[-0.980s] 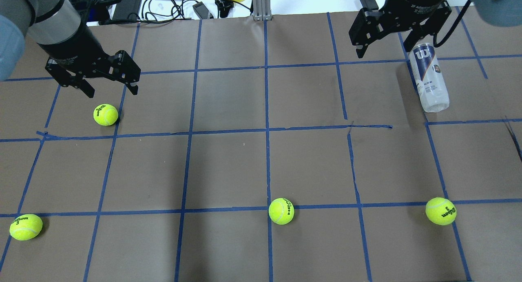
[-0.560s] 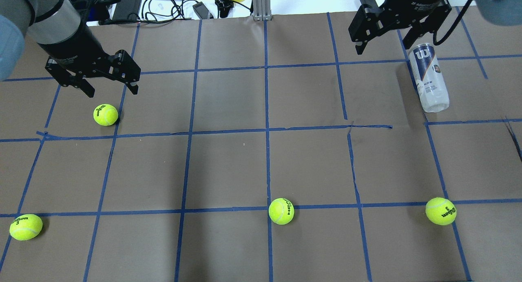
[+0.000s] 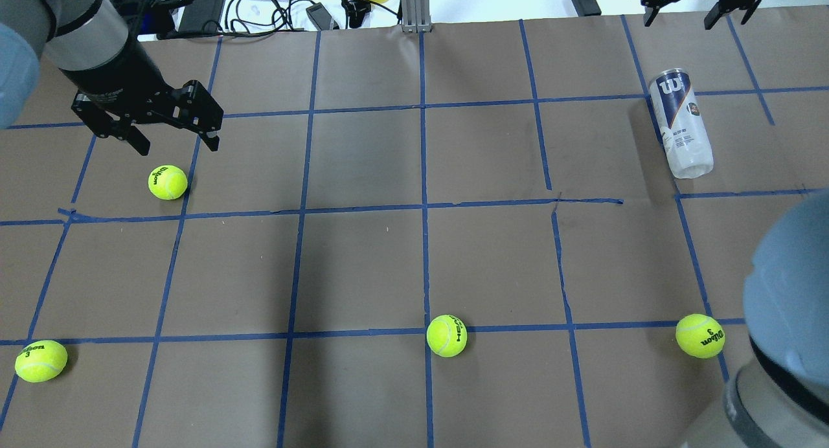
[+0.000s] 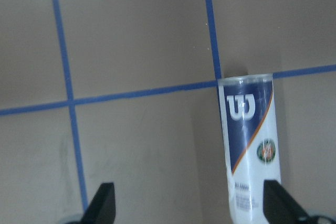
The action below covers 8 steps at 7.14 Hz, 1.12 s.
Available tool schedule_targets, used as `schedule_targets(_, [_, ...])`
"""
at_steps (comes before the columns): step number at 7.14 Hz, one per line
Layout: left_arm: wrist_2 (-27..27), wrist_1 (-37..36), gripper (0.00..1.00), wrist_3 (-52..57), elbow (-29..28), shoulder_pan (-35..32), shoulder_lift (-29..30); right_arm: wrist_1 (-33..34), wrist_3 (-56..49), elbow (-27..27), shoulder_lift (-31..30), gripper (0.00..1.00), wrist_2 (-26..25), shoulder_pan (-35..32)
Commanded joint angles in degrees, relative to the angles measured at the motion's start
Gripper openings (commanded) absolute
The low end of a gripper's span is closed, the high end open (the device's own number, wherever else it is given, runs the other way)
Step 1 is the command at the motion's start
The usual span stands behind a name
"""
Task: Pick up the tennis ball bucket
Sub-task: 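Lower the right gripper over the can's top and grasp it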
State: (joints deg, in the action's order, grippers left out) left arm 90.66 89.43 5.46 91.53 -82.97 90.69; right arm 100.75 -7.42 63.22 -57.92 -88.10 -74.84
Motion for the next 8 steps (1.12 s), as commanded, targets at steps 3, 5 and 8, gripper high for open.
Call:
schedule_targets(3, [0.1,-0.3,1.00,0.9,0.9,-0.2,-0.2,4.3,-5.9,-5.7,15.4,1.00,-2.3,3.8])
schedule_targets(5, [0.0,-0.5,1.00,1.9,1.0,-1.1,-1.8,4.6,-6.2,-4.5,16.1,1.00,-5.1,4.0])
schedule_targets(8, [-0.2,0.4,1.00,1.8,1.5,-1.1,-2.1,9.4,-6.8,0.4,16.2,1.00,-4.9,4.1])
